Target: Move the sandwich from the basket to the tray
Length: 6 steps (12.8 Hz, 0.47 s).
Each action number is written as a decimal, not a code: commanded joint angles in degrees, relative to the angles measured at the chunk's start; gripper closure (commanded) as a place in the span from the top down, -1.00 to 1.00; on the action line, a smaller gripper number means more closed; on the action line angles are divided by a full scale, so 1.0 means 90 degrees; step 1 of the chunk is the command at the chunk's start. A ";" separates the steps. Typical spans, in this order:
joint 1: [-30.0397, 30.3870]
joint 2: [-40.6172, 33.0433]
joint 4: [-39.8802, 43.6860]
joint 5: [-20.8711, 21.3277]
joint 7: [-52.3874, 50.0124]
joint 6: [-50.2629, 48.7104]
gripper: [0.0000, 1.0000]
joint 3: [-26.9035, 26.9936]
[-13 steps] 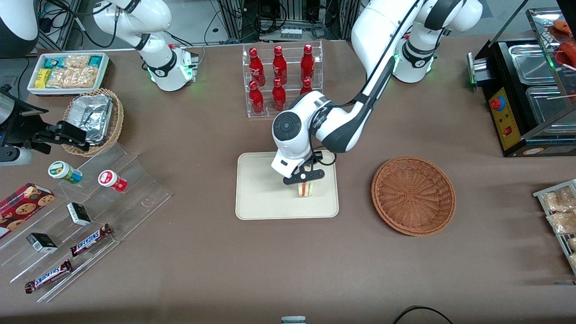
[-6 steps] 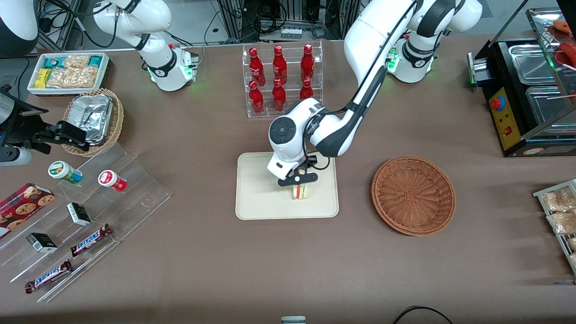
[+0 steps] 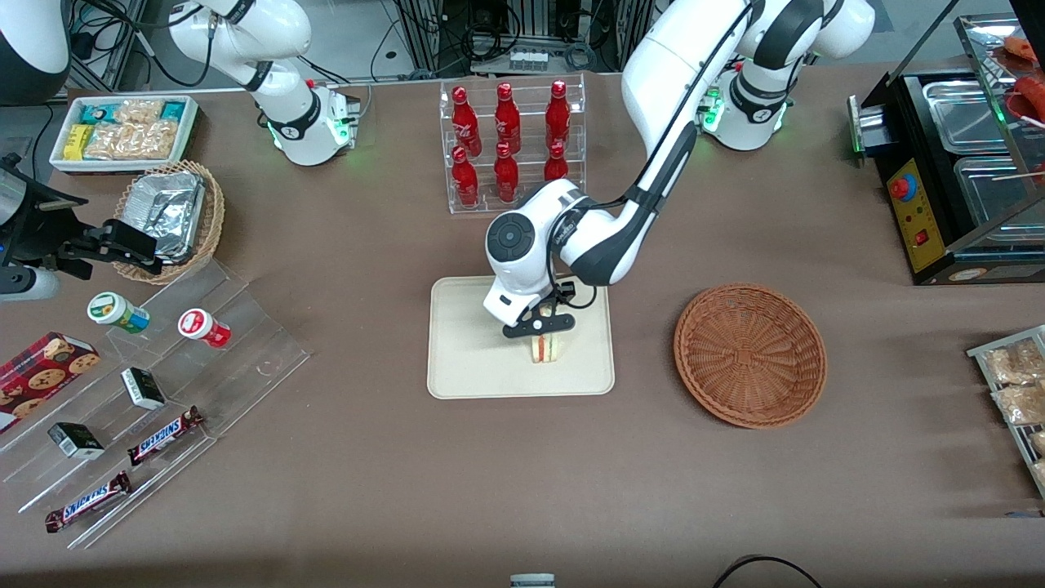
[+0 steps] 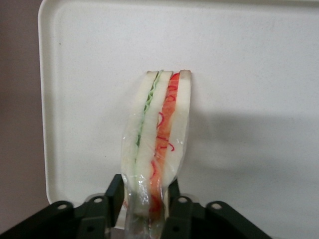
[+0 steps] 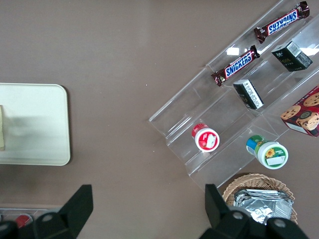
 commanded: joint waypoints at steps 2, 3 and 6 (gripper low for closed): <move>-0.0042 -0.0473 0.0148 0.0058 -0.0110 -0.0512 0.98 0.0127; 0.0045 -0.0765 0.0139 0.0029 -0.0110 -0.0872 0.98 0.0136; 0.0533 -0.1780 0.0100 -0.0097 -0.0081 -0.1820 0.98 0.0136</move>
